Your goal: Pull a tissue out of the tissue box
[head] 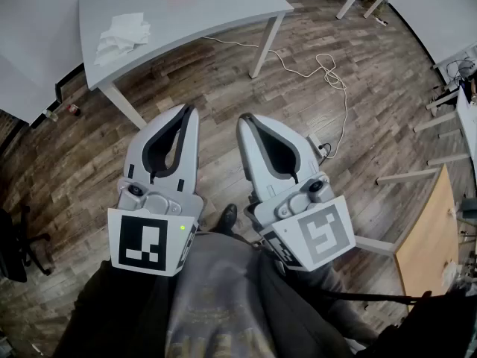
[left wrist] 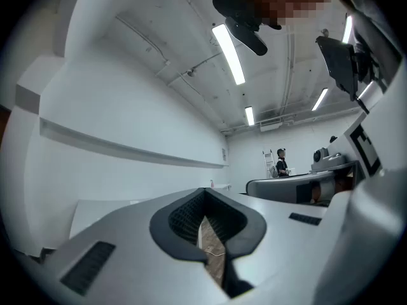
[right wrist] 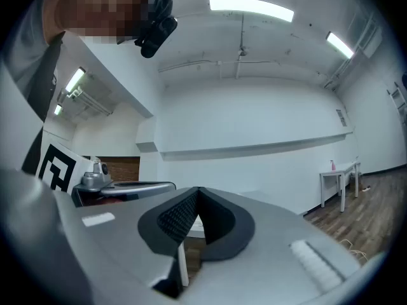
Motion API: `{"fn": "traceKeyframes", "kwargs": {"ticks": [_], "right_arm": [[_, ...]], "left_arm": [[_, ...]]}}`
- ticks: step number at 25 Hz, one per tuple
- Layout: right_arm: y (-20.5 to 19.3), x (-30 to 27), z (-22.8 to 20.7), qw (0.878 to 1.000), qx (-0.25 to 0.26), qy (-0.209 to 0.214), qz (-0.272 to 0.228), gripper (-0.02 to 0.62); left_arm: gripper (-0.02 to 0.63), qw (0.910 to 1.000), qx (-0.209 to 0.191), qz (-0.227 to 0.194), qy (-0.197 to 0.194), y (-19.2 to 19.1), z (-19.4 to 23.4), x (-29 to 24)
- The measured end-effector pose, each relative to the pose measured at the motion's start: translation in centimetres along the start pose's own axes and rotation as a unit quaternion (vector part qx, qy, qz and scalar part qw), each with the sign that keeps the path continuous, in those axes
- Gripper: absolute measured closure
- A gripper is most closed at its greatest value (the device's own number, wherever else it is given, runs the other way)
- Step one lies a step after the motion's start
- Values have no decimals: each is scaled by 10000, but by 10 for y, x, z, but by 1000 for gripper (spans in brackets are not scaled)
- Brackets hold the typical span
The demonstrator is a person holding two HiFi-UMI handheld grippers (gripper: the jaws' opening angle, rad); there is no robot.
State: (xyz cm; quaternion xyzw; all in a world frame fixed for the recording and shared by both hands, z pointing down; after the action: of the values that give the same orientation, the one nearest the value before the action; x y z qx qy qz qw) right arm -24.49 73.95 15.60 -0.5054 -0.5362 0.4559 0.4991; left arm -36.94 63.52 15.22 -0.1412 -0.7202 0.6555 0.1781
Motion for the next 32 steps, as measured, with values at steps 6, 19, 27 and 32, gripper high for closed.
{"fn": "traceKeyframes", "kwargs": {"ticks": [6,19,27,32], "right_arm": [[-5,12,-31,9999,-84,-53,-88,594],[-16,11,-114,9980,-596,-167,-115,592],[-15,-82,-148,9979,-605,176,-174,592],[-7,-167,-172,9981,-389,442,-156,592]], "left_arm": [[606,9999,-82,42,-77,-5,-23,-23],[606,9984,-64,557,4,-26,-37,-78],[606,9974,185,655,215,-47,23,-142],[606,9983,290,400,310,-53,81,-204]]}}
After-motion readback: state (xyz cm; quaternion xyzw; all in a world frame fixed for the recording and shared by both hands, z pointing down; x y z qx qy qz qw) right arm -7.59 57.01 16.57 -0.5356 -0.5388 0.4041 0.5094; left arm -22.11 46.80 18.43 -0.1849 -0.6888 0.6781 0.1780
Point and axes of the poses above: the fingertips, and each gripper's own axes: x backward along the fingers, z to its left, y out of its top, the point moved 9 cm from there along x, backward along the fingers, and after that the axes turned 2 degrees about -x, right-handed, at the moved point
